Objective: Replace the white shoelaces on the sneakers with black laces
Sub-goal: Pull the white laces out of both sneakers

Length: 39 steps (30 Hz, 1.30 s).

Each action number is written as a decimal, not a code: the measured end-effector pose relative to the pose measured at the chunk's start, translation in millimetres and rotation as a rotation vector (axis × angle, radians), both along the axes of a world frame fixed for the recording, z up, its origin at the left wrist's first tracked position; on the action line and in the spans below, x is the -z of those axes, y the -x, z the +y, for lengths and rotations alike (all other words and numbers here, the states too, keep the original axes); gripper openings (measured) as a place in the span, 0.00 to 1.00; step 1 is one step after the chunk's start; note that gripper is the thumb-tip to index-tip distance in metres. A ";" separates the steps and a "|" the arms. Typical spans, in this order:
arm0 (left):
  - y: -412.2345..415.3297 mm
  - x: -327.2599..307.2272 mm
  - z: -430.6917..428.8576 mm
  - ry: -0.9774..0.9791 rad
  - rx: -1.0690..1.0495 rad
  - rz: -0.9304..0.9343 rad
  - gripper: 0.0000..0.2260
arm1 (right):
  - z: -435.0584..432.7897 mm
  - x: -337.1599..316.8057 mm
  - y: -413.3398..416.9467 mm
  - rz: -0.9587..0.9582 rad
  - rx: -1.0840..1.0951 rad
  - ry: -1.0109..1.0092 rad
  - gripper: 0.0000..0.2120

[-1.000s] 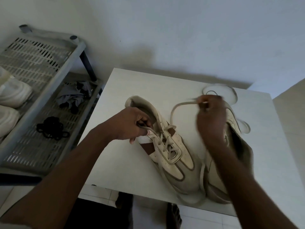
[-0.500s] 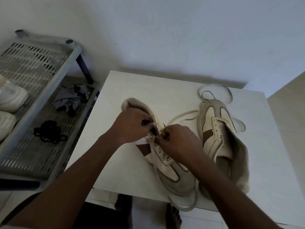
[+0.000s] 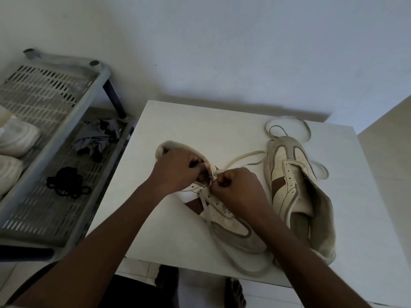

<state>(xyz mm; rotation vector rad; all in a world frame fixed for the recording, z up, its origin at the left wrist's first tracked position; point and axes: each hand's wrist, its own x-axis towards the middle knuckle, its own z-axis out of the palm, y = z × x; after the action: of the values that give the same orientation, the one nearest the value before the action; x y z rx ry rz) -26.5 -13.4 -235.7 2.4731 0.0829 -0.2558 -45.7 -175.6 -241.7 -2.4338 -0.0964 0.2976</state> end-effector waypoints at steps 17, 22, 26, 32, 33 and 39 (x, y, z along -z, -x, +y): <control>-3.9 -4.2 21.6 -0.009 0.394 -0.314 0.11 | 13.8 15.2 3.1 -0.248 -0.134 -0.073 0.06; -6.0 1.6 30.4 -0.067 0.286 -0.342 0.09 | -2.4 10.7 1.1 -0.355 -0.422 -0.187 0.09; -3.9 4.8 32.6 -0.012 0.318 -0.335 0.09 | -24.4 0.9 -15.6 -0.200 -0.473 -0.178 0.10; -7.8 4.9 27.8 0.046 0.308 -0.276 0.06 | -0.1 -2.4 -11.8 -0.115 -0.136 0.031 0.20; -8.4 5.5 28.1 0.042 0.309 -0.261 0.06 | 3.6 -1.0 -10.5 -0.125 -0.116 0.049 0.20; -9.7 5.3 28.8 0.087 0.320 -0.215 0.09 | 12.7 -8.3 -3.5 -0.123 -0.125 0.217 0.14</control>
<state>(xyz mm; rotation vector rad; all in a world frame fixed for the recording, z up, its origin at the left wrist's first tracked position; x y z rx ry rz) -16.7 15.4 -241.0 2.4023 -0.4084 -0.1230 -42.2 -162.8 -233.4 -2.6659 -0.2843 0.2228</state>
